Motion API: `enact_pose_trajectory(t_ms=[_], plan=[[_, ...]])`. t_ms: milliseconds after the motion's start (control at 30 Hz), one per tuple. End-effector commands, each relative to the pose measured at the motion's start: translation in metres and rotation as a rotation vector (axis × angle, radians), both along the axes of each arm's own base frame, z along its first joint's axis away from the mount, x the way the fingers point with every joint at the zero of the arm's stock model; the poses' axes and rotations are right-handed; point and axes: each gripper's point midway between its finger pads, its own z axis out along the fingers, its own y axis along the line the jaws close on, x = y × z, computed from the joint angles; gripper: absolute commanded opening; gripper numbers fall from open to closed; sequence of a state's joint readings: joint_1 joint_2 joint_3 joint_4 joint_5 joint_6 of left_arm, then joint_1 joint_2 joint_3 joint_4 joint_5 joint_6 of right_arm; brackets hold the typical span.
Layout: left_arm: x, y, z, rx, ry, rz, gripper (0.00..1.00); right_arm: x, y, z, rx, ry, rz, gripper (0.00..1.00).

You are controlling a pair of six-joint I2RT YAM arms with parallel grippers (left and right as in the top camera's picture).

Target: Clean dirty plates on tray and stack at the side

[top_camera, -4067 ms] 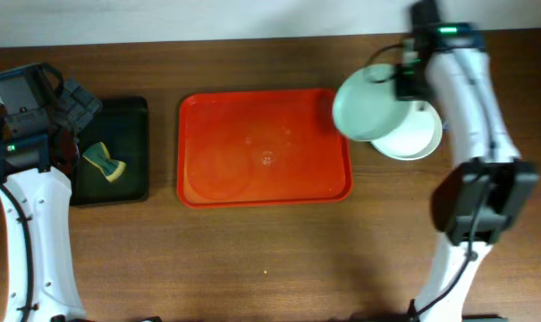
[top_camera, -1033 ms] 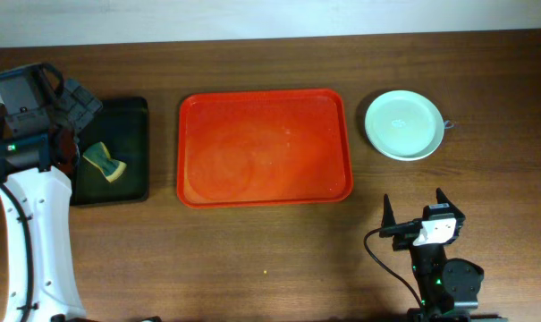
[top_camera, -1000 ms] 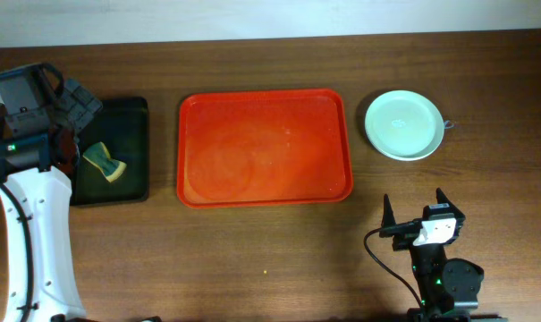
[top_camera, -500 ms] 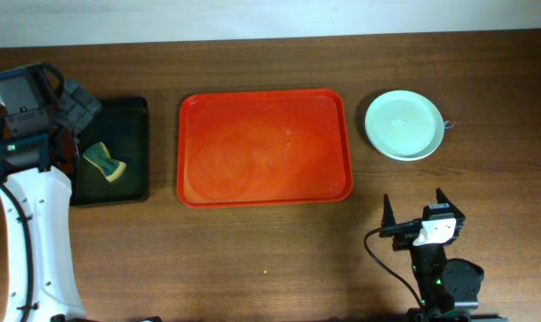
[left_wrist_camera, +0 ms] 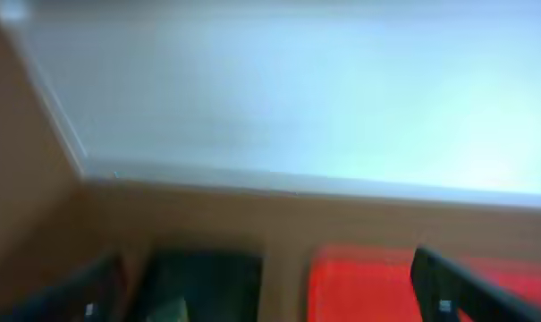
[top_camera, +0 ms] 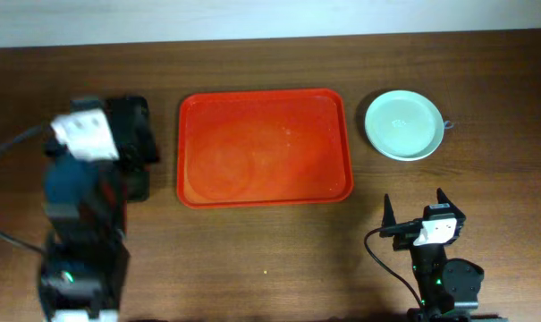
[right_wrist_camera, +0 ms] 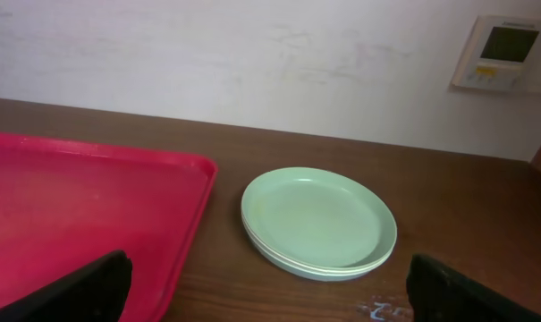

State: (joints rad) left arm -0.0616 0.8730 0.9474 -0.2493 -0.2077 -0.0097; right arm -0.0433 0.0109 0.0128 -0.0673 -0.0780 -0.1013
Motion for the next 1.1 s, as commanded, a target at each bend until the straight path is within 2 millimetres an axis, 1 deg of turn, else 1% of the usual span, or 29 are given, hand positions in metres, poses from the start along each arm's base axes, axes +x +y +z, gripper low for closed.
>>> enact_pose_trajectory(t_ms=[0,67,100,133,267,367,533,600,667,733,767,833,900,1067], plan=[[-0.027,-0.028,-0.043,0.186,-0.052,-0.140,0.99,0.000,-0.002,-0.003,0.004,0.006,-0.011,0.99],[-0.035,-0.028,-0.075,0.203,-0.010,-0.148,0.99,0.000,-0.002,-0.003,0.004,0.006,-0.011,0.99],[-0.037,-0.028,-0.094,0.205,0.016,-0.150,0.99,0.000,-0.002,-0.003,0.004,0.006,-0.011,0.99],[-0.040,-0.027,-0.108,0.206,0.021,-0.148,0.99,0.000,-0.002,-0.003,0.004,0.006,-0.011,0.99],[-0.060,-0.014,-0.134,0.201,-0.037,-0.107,0.99,0.000,-0.002,-0.003,0.004,0.006,-0.011,0.99],[-0.072,-0.002,-0.138,0.197,-0.142,-0.057,0.99,0.000,-0.002,-0.003,0.004,0.006,-0.011,0.99],[-0.078,-0.007,-0.155,0.196,-0.197,-0.104,0.99,0.000,-0.002,-0.003,0.004,0.006,-0.011,0.99],[-0.080,-0.004,-0.161,0.197,-0.201,-0.095,0.99,0.000,-0.002,-0.003,0.004,0.006,-0.011,0.99],[-0.082,-0.001,-0.164,0.198,-0.195,-0.084,1.00,0.000,-0.002,-0.003,0.004,0.006,-0.011,0.99],[-0.085,-0.001,-0.162,0.199,-0.207,-0.093,1.00,0.000,-0.002,-0.003,0.004,0.006,-0.011,0.99],[-0.084,-0.001,-0.165,0.199,-0.197,-0.093,0.99,0.000,-0.002,-0.003,0.004,0.006,-0.011,0.99],[-0.084,0.000,-0.175,0.196,-0.156,-0.093,0.99,0.000,-0.002,-0.003,0.004,0.006,-0.011,0.99],[-0.085,0.000,-0.196,0.188,-0.069,-0.101,0.99,0.000,-0.002,-0.003,0.004,0.006,-0.011,0.99],[-0.085,-0.002,-0.196,0.178,-0.072,-0.111,1.00,0.000,-0.002,-0.003,0.004,0.006,-0.011,0.99]])
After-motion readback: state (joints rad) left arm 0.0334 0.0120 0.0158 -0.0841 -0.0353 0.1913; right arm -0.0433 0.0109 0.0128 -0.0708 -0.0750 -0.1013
